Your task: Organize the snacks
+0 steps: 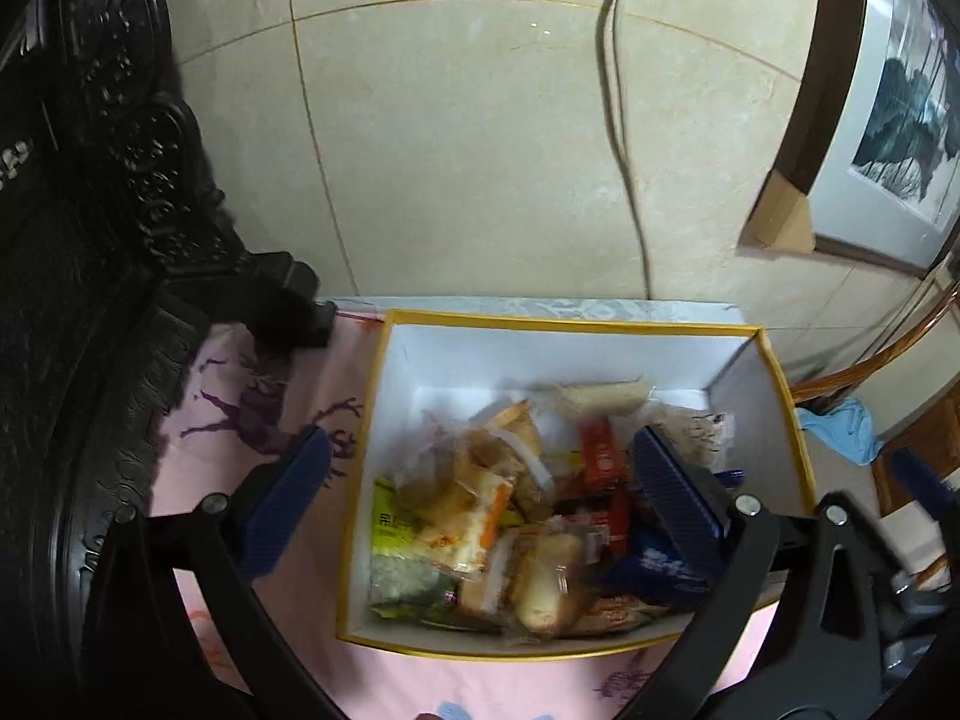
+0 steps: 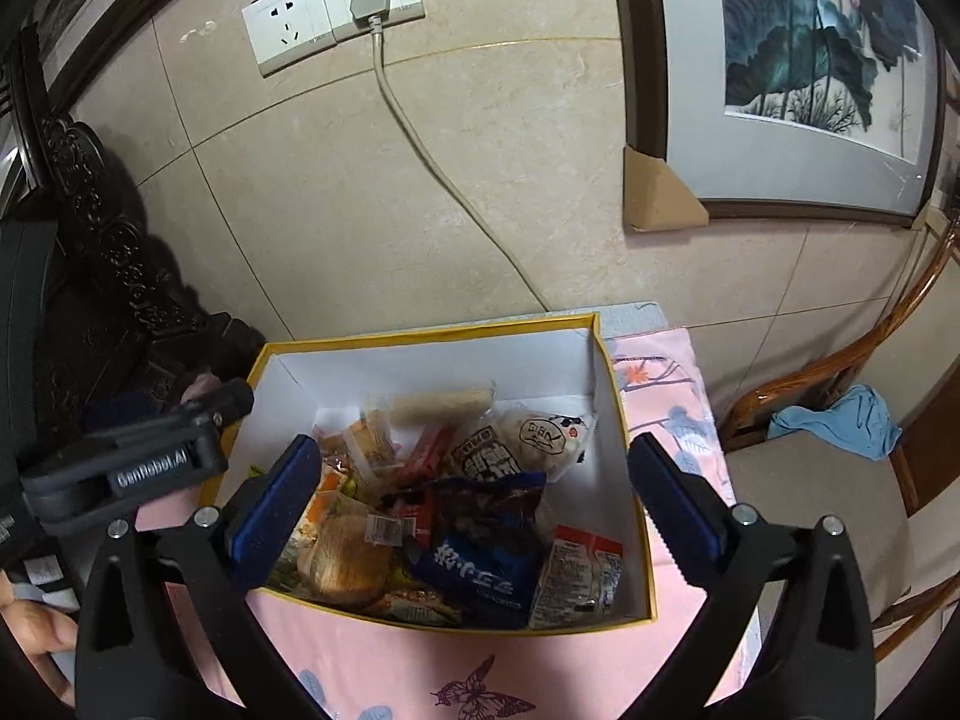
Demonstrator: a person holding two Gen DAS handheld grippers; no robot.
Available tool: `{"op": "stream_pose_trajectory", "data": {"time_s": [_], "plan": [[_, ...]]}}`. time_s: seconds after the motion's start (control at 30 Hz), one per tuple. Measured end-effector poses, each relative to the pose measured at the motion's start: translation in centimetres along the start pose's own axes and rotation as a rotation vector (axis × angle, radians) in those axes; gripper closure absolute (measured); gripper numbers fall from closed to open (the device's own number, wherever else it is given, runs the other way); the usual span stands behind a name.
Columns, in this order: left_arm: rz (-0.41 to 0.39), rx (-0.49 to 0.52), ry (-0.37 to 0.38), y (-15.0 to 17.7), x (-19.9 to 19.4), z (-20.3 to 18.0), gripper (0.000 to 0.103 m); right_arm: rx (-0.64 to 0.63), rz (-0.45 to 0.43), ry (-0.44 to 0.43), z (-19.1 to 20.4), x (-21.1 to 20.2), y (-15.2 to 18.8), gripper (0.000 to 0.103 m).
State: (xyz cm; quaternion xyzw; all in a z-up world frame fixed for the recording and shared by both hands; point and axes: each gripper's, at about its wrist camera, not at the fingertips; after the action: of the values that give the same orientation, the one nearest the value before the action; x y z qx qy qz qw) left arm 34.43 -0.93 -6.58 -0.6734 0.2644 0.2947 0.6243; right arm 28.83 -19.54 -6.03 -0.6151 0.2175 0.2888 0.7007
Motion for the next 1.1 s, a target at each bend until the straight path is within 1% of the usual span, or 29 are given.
{"op": "stream_pose_trajectory", "data": {"time_s": [0.07, 0.17, 0.23, 0.33, 0.6, 0.93, 1.1], "plan": [[-0.005, -0.024, 0.02, -0.3, -0.5, 0.0, 0.002, 0.004, 0.009, -0.008, 0.1, -0.2, 0.2, 0.001], [-0.017, -0.008, -0.013, -0.6, -1.1, -0.4, 0.002, 0.013, 0.011, -0.014, -0.1, -0.5, 0.5, 0.001], [-0.022, 0.005, -0.006, -0.6, -1.3, -0.6, 0.002, 0.019, 0.012, -0.02, -0.2, -0.7, 0.6, 0.001], [-0.014, -0.004, 0.007, -0.4, -1.4, -0.7, 0.002, 0.017, 0.013, -0.025, -0.2, -0.9, 0.7, 0.001], [-0.005, -0.017, -0.001, -0.2, -1.6, -0.6, 0.002, 0.005, 0.004, -0.036, 0.2, -1.6, 0.6, 0.001], [-0.007, -0.002, 0.009, -0.1, -1.8, -1.0, 0.002, 0.002, 0.004, -0.041, 0.3, -1.8, 0.6, 0.001], [-0.034, 0.009, 0.016, 0.1, -2.3, -1.2, 0.002, 0.002, 0.005, -0.043, 0.4, -1.9, 0.6, 0.001]]}}
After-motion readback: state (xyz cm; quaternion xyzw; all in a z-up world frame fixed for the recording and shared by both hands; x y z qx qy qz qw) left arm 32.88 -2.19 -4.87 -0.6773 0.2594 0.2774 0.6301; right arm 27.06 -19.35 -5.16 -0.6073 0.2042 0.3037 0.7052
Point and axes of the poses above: each gripper's, at about its wrist camera, not at the fingertips, and x roughly the way its jaws point, z to its left, y to its underside, and after that the axes turned 3 degrees about -z, right-handed
